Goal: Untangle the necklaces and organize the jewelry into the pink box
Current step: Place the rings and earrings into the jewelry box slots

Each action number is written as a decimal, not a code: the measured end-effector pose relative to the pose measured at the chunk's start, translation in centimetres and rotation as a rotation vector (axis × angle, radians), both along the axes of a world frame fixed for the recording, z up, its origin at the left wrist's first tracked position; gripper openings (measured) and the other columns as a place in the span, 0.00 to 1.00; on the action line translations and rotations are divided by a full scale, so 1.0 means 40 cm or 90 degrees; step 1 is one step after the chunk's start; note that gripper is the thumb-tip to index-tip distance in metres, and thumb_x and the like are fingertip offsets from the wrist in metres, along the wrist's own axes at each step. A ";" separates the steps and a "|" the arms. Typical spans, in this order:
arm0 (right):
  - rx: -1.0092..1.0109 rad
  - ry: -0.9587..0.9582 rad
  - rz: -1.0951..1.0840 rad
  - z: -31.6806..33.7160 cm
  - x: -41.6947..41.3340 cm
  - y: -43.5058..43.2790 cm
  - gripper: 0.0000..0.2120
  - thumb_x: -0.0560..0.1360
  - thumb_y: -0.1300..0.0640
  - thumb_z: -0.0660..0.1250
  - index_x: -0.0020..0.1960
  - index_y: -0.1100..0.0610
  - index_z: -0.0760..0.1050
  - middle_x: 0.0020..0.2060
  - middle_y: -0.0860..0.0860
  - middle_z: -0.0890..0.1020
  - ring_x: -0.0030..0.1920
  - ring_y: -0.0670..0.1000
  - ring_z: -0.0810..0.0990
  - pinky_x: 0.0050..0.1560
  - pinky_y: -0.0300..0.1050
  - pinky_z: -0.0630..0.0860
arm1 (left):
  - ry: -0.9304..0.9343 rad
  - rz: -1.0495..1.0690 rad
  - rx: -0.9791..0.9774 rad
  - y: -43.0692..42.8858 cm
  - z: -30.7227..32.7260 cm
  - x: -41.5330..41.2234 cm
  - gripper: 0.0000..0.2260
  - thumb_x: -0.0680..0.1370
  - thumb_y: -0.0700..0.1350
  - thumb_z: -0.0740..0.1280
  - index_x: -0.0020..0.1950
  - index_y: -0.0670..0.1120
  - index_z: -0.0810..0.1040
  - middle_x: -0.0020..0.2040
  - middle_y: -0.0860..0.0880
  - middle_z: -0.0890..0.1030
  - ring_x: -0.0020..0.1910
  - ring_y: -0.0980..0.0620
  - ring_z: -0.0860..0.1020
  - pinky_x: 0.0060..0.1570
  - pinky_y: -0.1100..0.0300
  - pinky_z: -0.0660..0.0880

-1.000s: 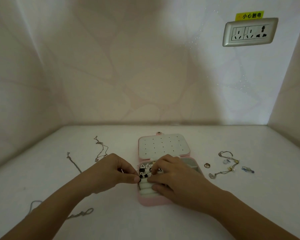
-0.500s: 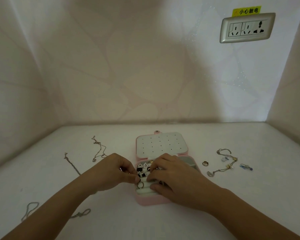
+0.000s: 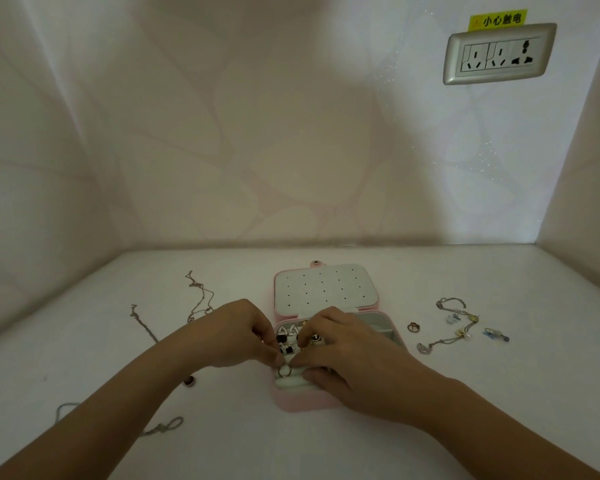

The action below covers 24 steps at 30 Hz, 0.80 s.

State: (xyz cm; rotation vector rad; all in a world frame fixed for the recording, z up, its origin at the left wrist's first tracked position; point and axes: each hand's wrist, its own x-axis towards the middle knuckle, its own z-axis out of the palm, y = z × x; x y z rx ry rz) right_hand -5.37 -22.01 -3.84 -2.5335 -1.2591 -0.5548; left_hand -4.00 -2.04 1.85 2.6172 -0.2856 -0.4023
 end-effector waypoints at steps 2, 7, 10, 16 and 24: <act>-0.007 -0.008 0.002 -0.004 0.002 0.001 0.15 0.76 0.49 0.57 0.53 0.48 0.81 0.51 0.46 0.78 0.55 0.49 0.73 0.50 0.48 0.76 | -0.002 0.021 -0.022 -0.002 -0.008 0.000 0.06 0.71 0.49 0.75 0.36 0.52 0.81 0.27 0.53 0.70 0.22 0.59 0.65 0.25 0.68 0.63; -0.003 -0.003 0.008 -0.006 0.002 0.000 0.15 0.77 0.50 0.57 0.54 0.48 0.80 0.51 0.46 0.77 0.56 0.49 0.72 0.51 0.49 0.76 | 0.070 0.092 -0.104 0.005 -0.026 0.001 0.09 0.72 0.46 0.74 0.45 0.45 0.76 0.34 0.50 0.79 0.27 0.58 0.77 0.27 0.66 0.71; 0.005 -0.005 0.004 -0.008 0.003 0.000 0.14 0.76 0.50 0.57 0.53 0.48 0.81 0.51 0.46 0.77 0.56 0.48 0.71 0.51 0.48 0.76 | 0.159 0.123 -0.203 0.012 -0.026 -0.001 0.06 0.73 0.42 0.73 0.44 0.43 0.77 0.35 0.49 0.82 0.32 0.53 0.81 0.30 0.65 0.74; 0.011 -0.004 0.004 -0.011 0.000 0.007 0.15 0.77 0.50 0.56 0.56 0.47 0.80 0.52 0.45 0.77 0.56 0.47 0.71 0.53 0.44 0.74 | 0.181 0.122 -0.241 0.019 -0.029 -0.001 0.05 0.73 0.41 0.73 0.42 0.43 0.77 0.34 0.49 0.82 0.33 0.53 0.80 0.31 0.64 0.75; 0.010 0.047 0.031 -0.014 -0.003 0.014 0.18 0.77 0.54 0.53 0.56 0.48 0.80 0.54 0.47 0.77 0.57 0.51 0.72 0.56 0.49 0.74 | 0.176 0.117 -0.269 0.027 -0.020 0.004 0.05 0.74 0.39 0.71 0.40 0.43 0.77 0.34 0.49 0.81 0.33 0.52 0.80 0.31 0.64 0.75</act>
